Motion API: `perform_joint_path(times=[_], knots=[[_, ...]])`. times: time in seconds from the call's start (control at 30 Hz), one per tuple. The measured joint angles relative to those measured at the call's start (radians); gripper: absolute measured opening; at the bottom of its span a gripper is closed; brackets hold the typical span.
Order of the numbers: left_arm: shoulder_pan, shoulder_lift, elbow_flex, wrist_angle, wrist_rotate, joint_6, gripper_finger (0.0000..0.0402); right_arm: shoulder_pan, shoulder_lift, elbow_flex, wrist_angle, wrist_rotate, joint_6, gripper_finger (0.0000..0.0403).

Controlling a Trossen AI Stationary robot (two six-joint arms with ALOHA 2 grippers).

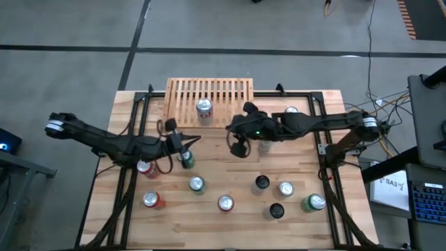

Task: Place canned beverage on shelf
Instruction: Put the middle white soda can on the shelf

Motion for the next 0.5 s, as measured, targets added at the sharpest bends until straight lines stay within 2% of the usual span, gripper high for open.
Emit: perform_joint_path(times=[0.1, 0.3, 0.5], knots=[[0.033, 0.069, 0.046, 0.002, 0.053, -0.053, 0.0, 0.0, -0.054, -0.046, 0.001, -0.028, -0.055, 0.0009], [0.089, 0.189, 0.163, -0.087, 0.032, -0.094, 0.0, -0.001, -0.17, -0.267, 0.179, -0.05, -0.108, 0.0009], [0.171, 0.269, 0.283, -0.346, 0.008, -0.133, 0.0, -0.001, -0.276, -0.453, 0.409, -0.065, -0.121, 0.0009]])
